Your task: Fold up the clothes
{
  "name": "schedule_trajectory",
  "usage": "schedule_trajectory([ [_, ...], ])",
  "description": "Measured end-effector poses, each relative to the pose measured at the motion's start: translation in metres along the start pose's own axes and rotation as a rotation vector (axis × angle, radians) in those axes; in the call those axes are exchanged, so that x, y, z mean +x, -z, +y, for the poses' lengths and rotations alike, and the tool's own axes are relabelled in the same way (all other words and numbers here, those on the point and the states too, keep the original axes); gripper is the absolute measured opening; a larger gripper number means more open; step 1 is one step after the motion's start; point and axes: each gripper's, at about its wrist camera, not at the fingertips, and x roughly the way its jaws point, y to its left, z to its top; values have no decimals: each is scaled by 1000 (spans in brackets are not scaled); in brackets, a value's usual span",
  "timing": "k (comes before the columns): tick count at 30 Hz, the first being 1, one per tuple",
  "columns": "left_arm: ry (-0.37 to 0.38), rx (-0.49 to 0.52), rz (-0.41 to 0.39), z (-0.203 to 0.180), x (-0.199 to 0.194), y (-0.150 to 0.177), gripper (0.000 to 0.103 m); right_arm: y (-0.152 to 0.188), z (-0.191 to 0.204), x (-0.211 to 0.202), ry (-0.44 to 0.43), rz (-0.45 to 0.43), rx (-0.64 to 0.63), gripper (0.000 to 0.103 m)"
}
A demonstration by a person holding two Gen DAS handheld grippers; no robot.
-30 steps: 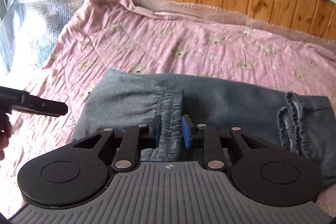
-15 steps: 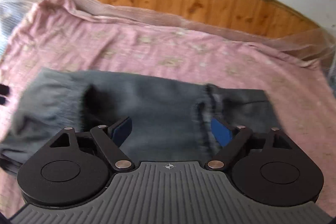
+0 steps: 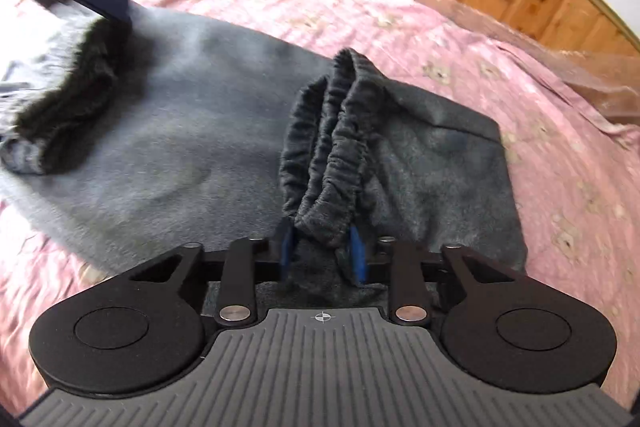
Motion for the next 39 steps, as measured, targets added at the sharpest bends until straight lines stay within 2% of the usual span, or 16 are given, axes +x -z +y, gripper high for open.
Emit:
schedule_trajectory([
  [3,-120,-56,9,-10,51,1,83,3,-14,-8,-66,-51,25,21],
  [6,-142,-89,-52,-17,62,0,81,5,-28,-11,-138,-76,29,16],
  [8,-95,-93,-44,-26,69,-4,58,6,-41,-12,-181,-89,51,14],
  [9,-86,-78,-32,-34,72,-7,25,7,-50,-13,-200,-97,66,13],
  [10,-77,-59,-23,-44,75,-10,13,8,-59,-14,-220,-104,91,12],
  [13,-34,25,-33,-97,79,-16,12,15,-99,-26,-226,-141,186,10],
  [18,106,124,14,-212,116,-26,10,40,-183,-61,-153,-201,377,10],
  [22,100,203,102,-270,167,-23,10,65,-235,-77,-118,-228,541,10],
  [24,79,199,150,-278,195,-23,10,81,-247,-77,-125,-231,627,10],
  [28,100,187,187,-283,217,-30,12,111,-272,-77,-140,-236,799,11],
  [29,105,183,196,-285,222,-32,13,119,-278,-76,-144,-238,842,16],
  [31,115,177,214,-287,232,-36,15,135,-290,-76,-151,-240,929,45],
  [32,120,174,223,-289,238,-38,16,142,-296,-76,-155,-241,972,50],
  [35,137,170,244,-294,252,-43,21,165,-314,-76,-165,-243,1101,51],
  [37,154,203,211,-298,241,-47,24,181,-326,-76,-172,-244,1187,51],
  [39,135,247,178,-298,227,-47,28,180,-327,-68,-207,-214,1188,55],
])
